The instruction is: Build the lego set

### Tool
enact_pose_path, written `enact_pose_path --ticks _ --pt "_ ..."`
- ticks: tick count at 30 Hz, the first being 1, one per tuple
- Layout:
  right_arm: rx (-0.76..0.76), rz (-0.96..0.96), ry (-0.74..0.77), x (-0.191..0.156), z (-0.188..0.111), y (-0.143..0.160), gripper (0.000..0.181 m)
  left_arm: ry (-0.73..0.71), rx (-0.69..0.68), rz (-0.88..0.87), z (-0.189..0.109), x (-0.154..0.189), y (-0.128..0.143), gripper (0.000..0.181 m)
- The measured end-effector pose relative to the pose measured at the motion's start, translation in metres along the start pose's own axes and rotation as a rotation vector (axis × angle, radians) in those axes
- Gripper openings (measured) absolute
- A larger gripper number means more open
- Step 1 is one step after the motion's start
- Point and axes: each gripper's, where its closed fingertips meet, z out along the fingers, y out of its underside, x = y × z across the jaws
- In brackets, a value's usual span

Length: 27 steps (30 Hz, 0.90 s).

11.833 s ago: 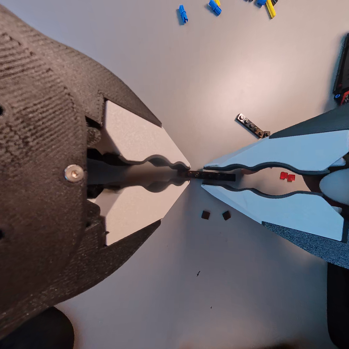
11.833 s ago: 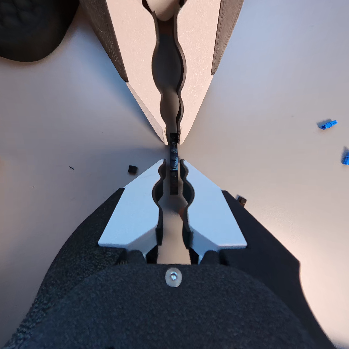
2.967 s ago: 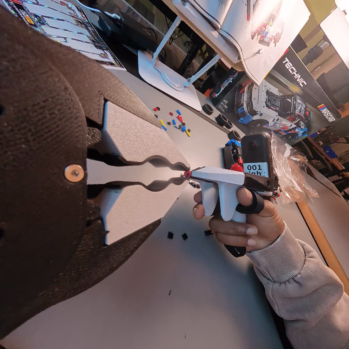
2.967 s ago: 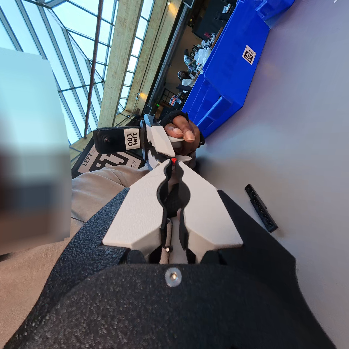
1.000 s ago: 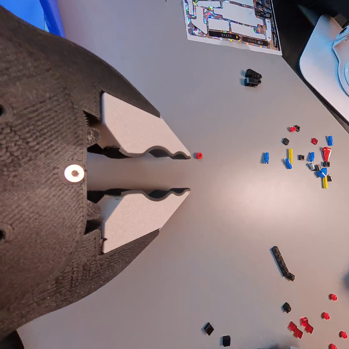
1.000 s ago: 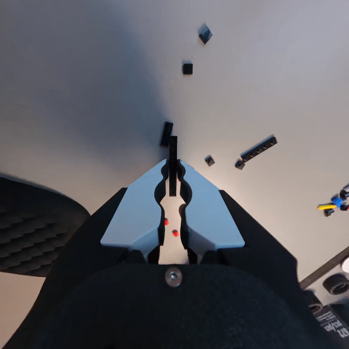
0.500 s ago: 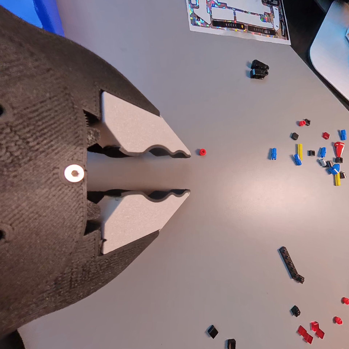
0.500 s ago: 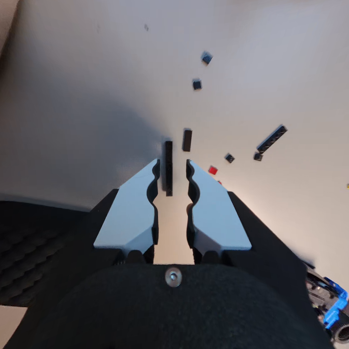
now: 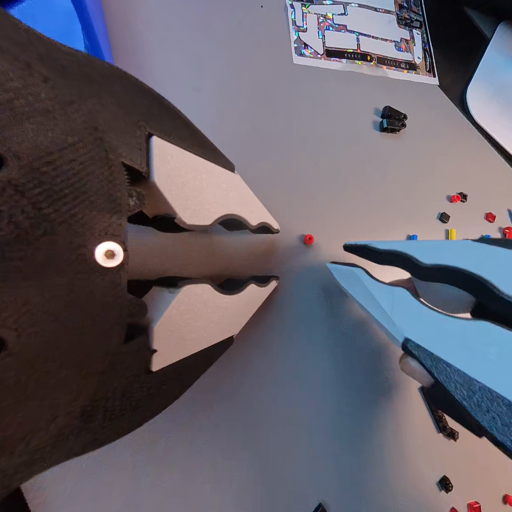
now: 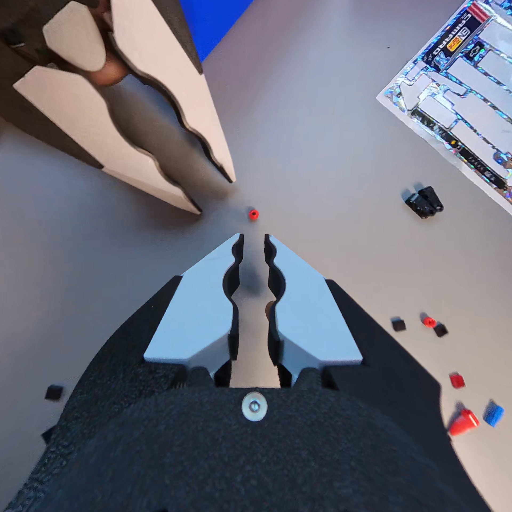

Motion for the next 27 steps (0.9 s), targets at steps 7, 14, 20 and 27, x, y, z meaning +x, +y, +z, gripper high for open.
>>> enact_pose_path --ticks 7,14,20,27 --pt "-0.020 -0.010 -0.037 0.000 0.021 -0.007 0.013 0.000 -0.004 0.012 0.001 0.001 0.001 0.029" --pt "-0.037 -0.055 -0.013 0.002 0.024 -0.006 0.004 0.001 0.011 0.015 0.000 0.003 -0.002 0.028" --pt "0.063 -0.001 -0.027 -0.007 0.000 -0.011 0.004 0.014 0.070 0.050 -0.001 0.010 -0.012 0.028" --pt "0.470 0.311 -0.247 -0.054 -0.095 -0.032 0.004 0.113 0.382 0.193 -0.029 0.054 -0.065 0.025"
